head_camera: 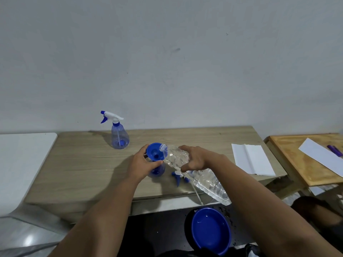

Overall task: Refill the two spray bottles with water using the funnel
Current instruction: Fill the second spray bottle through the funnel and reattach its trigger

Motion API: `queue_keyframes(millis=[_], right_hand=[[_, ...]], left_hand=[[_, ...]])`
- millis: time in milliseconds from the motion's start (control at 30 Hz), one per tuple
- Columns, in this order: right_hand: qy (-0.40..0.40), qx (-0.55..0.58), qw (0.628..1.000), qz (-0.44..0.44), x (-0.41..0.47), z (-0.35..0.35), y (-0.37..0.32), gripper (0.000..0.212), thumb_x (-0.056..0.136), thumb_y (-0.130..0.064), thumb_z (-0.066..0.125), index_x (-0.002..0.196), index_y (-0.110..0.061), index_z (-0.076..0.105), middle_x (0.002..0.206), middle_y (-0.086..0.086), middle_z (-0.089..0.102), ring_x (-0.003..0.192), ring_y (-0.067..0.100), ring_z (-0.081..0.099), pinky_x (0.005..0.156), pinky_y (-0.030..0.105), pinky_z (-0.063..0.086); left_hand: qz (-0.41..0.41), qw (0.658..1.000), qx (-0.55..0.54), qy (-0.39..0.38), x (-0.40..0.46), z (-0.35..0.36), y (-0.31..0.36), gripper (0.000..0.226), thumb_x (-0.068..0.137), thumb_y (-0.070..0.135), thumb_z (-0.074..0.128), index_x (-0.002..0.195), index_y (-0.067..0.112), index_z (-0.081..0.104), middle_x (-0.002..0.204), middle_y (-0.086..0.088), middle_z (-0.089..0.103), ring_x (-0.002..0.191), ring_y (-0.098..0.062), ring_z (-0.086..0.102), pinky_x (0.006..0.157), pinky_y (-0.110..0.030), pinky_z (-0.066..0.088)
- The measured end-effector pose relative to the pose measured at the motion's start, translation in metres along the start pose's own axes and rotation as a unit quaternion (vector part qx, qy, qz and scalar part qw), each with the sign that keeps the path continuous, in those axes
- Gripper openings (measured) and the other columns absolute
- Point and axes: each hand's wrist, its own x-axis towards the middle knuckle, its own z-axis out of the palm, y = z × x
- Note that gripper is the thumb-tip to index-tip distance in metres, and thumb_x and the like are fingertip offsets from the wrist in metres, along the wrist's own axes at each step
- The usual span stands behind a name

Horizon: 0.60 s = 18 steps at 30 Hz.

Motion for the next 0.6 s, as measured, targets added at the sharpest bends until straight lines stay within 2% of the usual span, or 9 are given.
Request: queue_keyframes(millis=[133, 233, 400, 500, 600], right_hand=[[0.002, -0.012, 1.0, -0.004, -0.0014, -0.0023, -0.0035, 0.097, 0.081, -0.043, 0.081, 0.161, -0.026, 0.03, 0.132, 0.01, 0.067, 0.117, 0.03, 0.063, 0.099, 0.039, 0.053], [-0.005, -0.02, 1.0, -0.007, -0.0042, -0.0045, -0.0074, 0.093, 0.082, -0.04, 0.081, 0.16, -0.027, 0.032, 0.128, 0.007, 0.067, 0.11, 0.026, 0.061, 0.093, 0.034, 0.05], [-0.01, -0.037, 0.999, -0.004, -0.005, -0.0069, -0.0105, 0.093, 0.082, -0.041, 0.081, 0.16, -0.026, 0.032, 0.135, 0.01, 0.066, 0.108, 0.023, 0.058, 0.092, 0.034, 0.05], [-0.011, -0.04, 0.999, -0.002, -0.0039, -0.0073, -0.0107, 0.092, 0.081, -0.041, 0.082, 0.159, -0.027, 0.034, 0.132, 0.008, 0.066, 0.104, 0.022, 0.057, 0.089, 0.033, 0.049], [-0.012, -0.043, 0.999, 0.003, -0.0029, -0.0068, -0.0097, 0.094, 0.08, -0.043, 0.082, 0.159, -0.027, 0.034, 0.134, 0.008, 0.066, 0.11, 0.025, 0.059, 0.094, 0.034, 0.05]], left_hand=[[0.0, 1.0, -0.002, 0.002, 0.0012, 0.0, -0.0031, 0.061, 0.063, 0.031, 0.091, 0.105, 0.059, 0.055, 0.106, 0.026, 0.068, 0.102, 0.01, 0.059, 0.087, -0.023, 0.05], [-0.003, 1.0, -0.004, 0.005, 0.0008, -0.0007, -0.0027, 0.063, 0.063, 0.031, 0.091, 0.102, 0.062, 0.053, 0.105, 0.027, 0.067, 0.101, 0.012, 0.057, 0.086, -0.024, 0.05], [-0.004, 1.0, -0.011, 0.005, 0.0001, -0.0012, -0.0011, 0.063, 0.065, 0.025, 0.091, 0.1, 0.06, 0.053, 0.101, 0.026, 0.067, 0.093, 0.021, 0.058, 0.081, -0.02, 0.048], [-0.002, 1.0, -0.007, 0.007, -0.0001, -0.0014, -0.001, 0.063, 0.064, 0.027, 0.091, 0.099, 0.062, 0.053, 0.101, 0.028, 0.067, 0.099, 0.012, 0.059, 0.084, -0.022, 0.049], [-0.005, 1.0, -0.004, 0.007, 0.0009, -0.0011, -0.0008, 0.063, 0.064, 0.027, 0.091, 0.097, 0.063, 0.052, 0.098, 0.03, 0.066, 0.096, 0.016, 0.058, 0.084, -0.021, 0.05]])
